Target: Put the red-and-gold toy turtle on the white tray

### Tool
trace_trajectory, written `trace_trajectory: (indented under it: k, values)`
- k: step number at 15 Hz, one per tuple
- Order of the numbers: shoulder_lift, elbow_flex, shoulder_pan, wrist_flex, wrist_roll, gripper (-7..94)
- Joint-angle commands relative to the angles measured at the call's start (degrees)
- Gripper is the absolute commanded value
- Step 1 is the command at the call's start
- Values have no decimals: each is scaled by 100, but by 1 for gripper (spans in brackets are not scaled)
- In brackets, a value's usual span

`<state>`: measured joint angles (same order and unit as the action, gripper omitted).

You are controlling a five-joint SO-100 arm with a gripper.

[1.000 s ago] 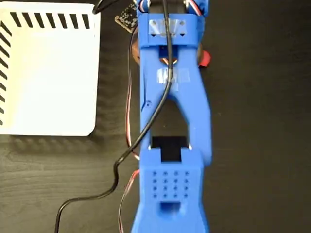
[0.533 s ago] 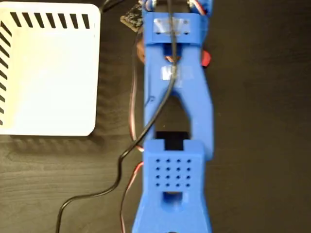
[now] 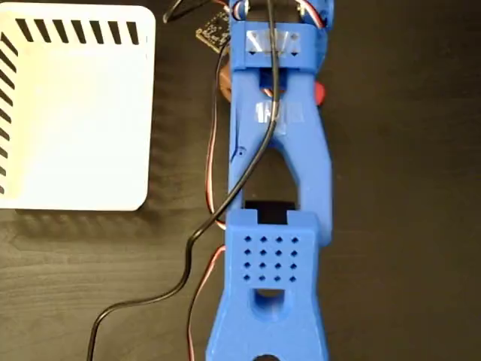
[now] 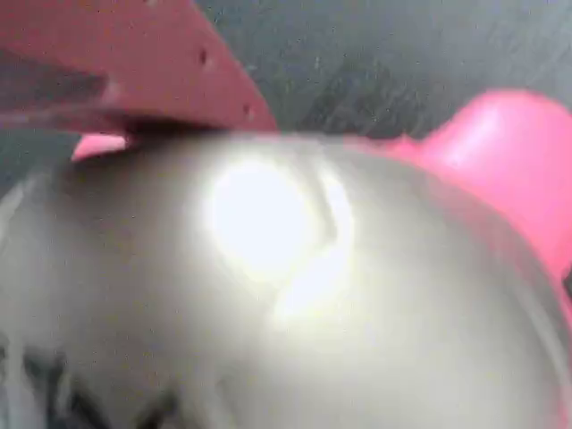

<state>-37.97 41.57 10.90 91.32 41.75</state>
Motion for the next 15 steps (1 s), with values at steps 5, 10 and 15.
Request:
trace_trajectory:
  k: [5,10,15]
  values:
    - [-563,-44,229,-70,97,0]
    - [-2382,352,545,-97,-272,0]
    - [-4140,1222,422,-167,-668,0]
